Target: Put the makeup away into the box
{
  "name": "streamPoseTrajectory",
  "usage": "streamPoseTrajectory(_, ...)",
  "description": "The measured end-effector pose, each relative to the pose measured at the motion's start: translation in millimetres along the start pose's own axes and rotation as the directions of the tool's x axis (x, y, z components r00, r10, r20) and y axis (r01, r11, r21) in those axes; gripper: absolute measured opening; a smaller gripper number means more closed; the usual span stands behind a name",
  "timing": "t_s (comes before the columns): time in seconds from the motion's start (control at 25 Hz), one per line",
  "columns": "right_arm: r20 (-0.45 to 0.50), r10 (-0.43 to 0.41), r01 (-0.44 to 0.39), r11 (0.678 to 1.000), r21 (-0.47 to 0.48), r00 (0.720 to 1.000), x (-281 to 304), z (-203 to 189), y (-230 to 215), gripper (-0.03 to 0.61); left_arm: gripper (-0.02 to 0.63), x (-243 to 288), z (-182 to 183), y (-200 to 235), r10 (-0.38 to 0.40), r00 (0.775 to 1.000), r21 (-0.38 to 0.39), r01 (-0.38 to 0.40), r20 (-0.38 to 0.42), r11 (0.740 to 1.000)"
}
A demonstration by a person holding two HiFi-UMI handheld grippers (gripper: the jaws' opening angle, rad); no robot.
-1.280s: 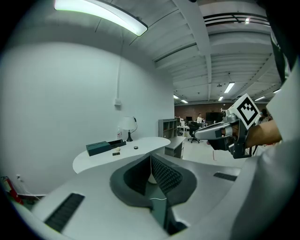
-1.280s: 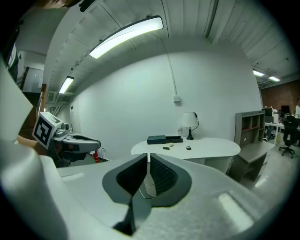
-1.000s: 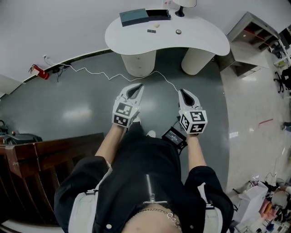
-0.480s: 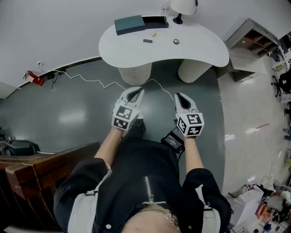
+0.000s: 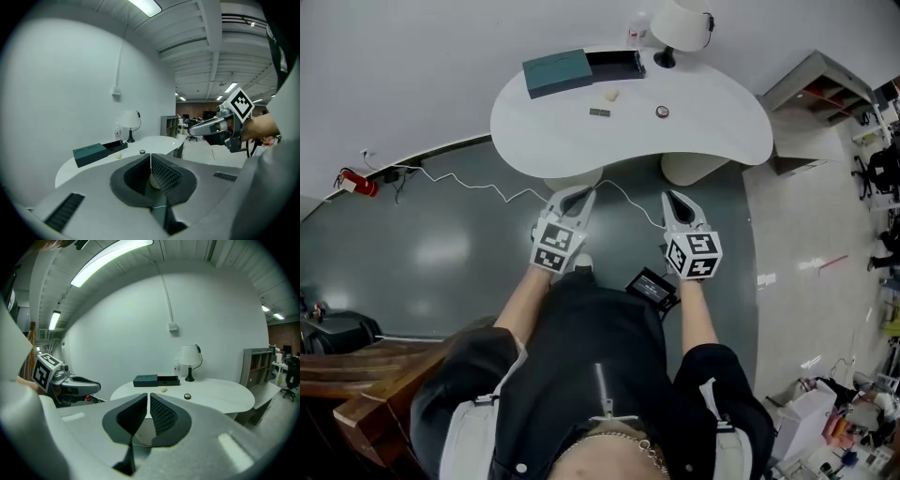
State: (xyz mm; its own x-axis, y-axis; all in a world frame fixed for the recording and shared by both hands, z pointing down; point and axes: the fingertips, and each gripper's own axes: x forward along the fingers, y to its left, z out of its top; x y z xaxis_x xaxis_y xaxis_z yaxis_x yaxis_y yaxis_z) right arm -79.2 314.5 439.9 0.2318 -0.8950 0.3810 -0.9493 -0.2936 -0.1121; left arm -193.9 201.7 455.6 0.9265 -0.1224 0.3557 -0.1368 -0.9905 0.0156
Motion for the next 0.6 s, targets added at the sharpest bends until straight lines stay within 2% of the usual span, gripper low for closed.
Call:
streamPoseTrajectory(0.28,0.003,-0.027,0.027,1.0,0.009,1.0,48.8,25.7,-24.3,0.011,0.014,37.1,10.8,41.0,-0.024,1.0,0.005,0.024,-0.017,1.0)
streamPoseTrajectory(0.6,-0.018,-0.01,0.01,1.0,0.002,1.0,106.5,36.3,-61.4,0.011,0.014,98.2,17.0,63.9,-0.041,0.998,-0.013,0.04,-0.039,0.999)
